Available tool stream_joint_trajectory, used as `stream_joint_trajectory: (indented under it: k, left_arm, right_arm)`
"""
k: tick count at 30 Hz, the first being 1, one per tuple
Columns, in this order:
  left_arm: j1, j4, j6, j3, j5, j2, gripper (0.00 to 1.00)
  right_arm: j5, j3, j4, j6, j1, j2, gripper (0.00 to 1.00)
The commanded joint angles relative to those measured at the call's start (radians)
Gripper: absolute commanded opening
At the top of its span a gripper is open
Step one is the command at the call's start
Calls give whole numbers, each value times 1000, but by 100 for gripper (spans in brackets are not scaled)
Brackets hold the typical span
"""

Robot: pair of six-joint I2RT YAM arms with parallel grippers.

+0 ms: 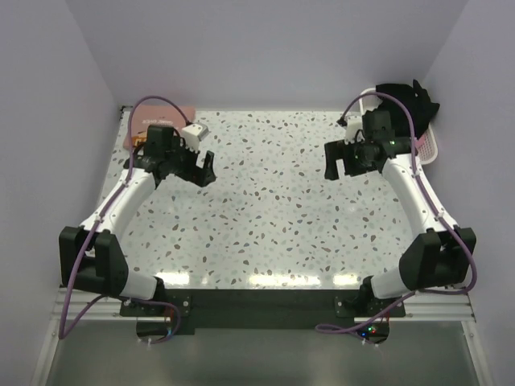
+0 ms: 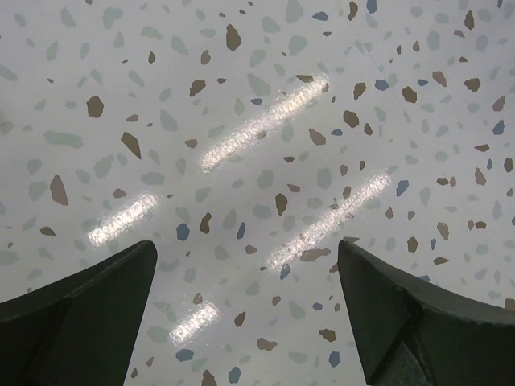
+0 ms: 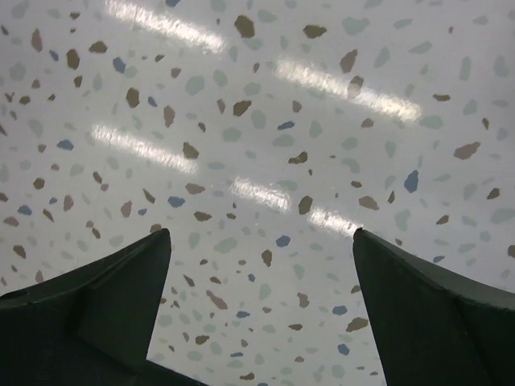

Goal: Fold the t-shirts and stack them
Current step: Grab the tshirt from the pile

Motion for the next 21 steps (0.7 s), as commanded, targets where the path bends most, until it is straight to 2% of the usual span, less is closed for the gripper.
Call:
stream_joint_trajectory:
  k: [1,2,4,10,14,21]
  left_arm:
    - [3,27,24,98,65,-17,100]
    - [2,12,36,99,66,-16,100]
    - [2,1,38,138,115,-4,100]
    - [11,-57,35,241,94,56,100]
    - [48,-107,56,290,89,112,100]
    - [91,-189,46,404,146,235,100]
  right_arm:
    - [215,148,102,86,-5,122,99]
    - [216,187,113,87,-5,123,99]
    - [323,302,136,142,-8,216,99]
    - [507,547,261,235,-15,418,99]
    - [619,715,314,301,-34,606,99]
    - [626,914,391,418,-153,815,99]
